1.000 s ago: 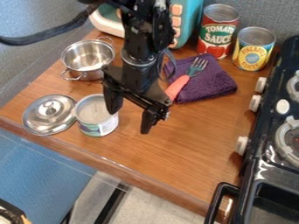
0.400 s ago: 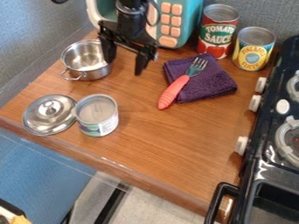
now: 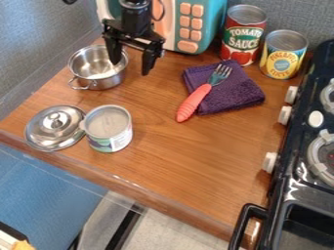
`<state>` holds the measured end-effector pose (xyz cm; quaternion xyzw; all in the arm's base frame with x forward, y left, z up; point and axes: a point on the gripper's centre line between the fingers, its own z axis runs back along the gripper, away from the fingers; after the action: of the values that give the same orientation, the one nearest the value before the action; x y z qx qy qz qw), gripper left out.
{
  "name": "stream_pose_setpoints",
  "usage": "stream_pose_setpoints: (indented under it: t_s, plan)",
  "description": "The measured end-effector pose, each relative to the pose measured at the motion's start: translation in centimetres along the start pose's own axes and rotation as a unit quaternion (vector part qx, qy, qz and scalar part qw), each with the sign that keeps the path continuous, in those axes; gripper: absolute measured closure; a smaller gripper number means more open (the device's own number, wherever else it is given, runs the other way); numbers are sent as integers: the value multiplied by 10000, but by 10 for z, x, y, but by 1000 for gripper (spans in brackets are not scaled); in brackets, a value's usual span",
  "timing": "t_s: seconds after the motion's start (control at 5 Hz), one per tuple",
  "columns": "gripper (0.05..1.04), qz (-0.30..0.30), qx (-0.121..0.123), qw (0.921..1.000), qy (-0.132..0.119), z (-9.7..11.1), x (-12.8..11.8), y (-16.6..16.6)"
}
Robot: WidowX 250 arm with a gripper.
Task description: Put the silver pot right side of the table
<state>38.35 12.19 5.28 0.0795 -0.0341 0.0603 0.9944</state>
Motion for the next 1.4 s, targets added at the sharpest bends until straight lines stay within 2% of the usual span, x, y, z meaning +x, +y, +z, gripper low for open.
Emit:
stream_pose_setpoints:
  t_s: [0.2, 0.4, 0.8, 1.0, 1.2, 1.4]
  plan:
    - [83, 183, -67, 9995, 236, -22, 0, 10]
    - [112, 294, -135, 9988, 356, -33, 1, 14]
    - [700, 330, -279, 9984, 364, -33, -3, 13]
    - [916, 323, -320, 9989, 81, -7, -7, 13]
    - [1009, 278, -327, 9989, -204, 17, -15, 1]
    - [1016, 2, -267, 9975, -647, 60, -34, -34]
